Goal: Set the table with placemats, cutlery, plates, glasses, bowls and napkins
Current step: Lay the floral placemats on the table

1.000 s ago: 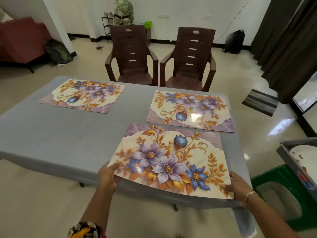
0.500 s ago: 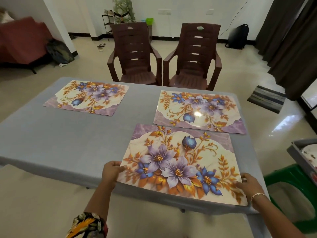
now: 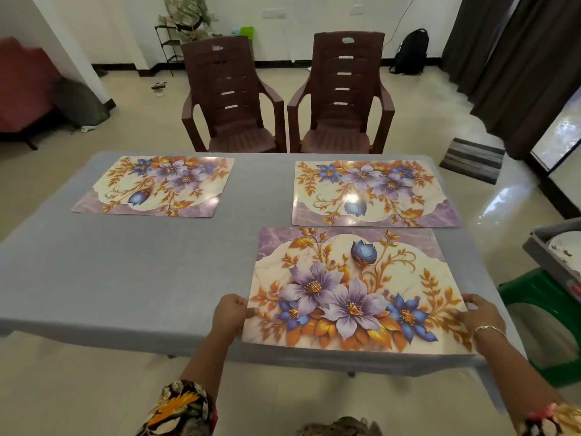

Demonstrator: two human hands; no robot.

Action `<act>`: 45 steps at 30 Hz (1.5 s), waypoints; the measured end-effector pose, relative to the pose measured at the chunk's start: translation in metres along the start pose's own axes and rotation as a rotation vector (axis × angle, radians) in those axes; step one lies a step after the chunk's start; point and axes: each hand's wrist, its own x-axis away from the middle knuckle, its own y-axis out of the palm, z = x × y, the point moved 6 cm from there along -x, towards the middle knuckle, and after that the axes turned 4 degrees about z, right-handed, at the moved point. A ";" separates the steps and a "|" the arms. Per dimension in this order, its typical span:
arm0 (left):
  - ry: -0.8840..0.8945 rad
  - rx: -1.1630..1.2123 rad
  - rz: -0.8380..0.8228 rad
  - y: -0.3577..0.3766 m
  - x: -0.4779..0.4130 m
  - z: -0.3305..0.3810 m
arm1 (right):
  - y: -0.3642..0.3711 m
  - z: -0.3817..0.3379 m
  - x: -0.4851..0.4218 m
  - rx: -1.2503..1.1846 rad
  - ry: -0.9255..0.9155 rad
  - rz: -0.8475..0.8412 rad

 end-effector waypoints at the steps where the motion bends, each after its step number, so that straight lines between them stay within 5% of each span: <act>1: 0.005 -0.010 -0.005 0.000 0.000 0.000 | -0.001 0.000 0.000 -0.007 0.006 0.010; 36: -0.001 -0.021 0.023 0.002 -0.006 0.001 | 0.002 0.015 -0.015 -0.133 0.099 0.072; 45: 0.021 0.016 0.141 -0.003 -0.005 0.007 | 0.000 0.013 -0.012 -0.147 0.145 0.070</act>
